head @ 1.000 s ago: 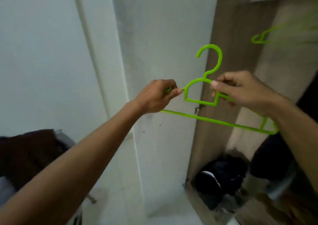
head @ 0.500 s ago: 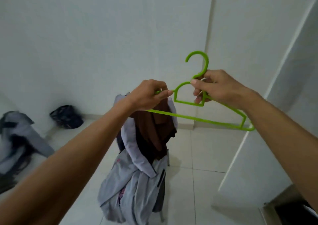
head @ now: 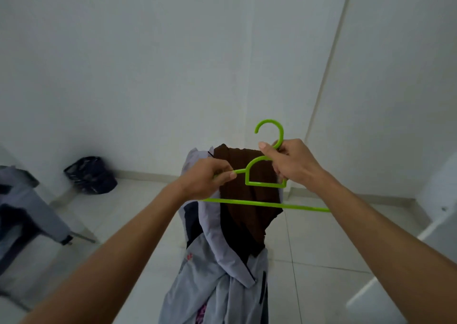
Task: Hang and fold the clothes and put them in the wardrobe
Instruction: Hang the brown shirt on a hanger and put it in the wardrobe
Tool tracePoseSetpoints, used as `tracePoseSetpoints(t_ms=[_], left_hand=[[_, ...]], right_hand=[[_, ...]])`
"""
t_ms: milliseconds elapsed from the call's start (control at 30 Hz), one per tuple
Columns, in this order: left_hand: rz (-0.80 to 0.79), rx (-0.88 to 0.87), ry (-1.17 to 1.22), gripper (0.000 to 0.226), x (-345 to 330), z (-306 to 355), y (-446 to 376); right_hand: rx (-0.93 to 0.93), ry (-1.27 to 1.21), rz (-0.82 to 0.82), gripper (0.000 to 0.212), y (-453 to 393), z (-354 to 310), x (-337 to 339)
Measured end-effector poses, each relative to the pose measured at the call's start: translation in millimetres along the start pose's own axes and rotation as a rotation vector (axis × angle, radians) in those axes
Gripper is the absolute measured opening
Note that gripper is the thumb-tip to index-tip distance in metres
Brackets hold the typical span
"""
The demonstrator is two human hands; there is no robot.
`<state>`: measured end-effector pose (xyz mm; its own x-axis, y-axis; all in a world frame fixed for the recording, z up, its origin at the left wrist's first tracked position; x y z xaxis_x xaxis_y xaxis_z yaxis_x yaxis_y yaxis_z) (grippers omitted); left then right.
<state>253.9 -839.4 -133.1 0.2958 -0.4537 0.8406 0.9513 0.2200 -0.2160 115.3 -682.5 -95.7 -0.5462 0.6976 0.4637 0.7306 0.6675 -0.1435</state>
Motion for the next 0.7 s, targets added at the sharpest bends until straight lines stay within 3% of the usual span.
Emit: tracePoseSetpoints(t_ms=[200,467,700], left_hand=[[-0.082,0.059,0.123,0.019,-36.0,-55.7,-24.6],[-0.167,0.11,0.113,0.019,-51.1,-117.9,-126.3],[-0.13,0.246,0.053,0.038,-59.5,-204.1,-235.1]], right_hand=[[-0.105,0.143,0.009,0.044,-45.9,31.9,-29.3],[-0.173,0.236,0.125,0.051,-165.4,86.8,-47.3],[-0.28,0.371,0.041,0.043,-298.6,150.0,-62.7]])
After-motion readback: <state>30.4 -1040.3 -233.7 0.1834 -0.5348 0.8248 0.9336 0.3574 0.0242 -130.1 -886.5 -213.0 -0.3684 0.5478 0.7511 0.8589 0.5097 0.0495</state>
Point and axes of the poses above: each hand's wrist, its own y-axis away from the middle knuckle, its own x-axis out of the back of the hand, z = x × y, the point moved 5 cm from there along -y, towards the middle knuckle, and after that the axes turned 5 degrees about -y, right-handed, at the moved point
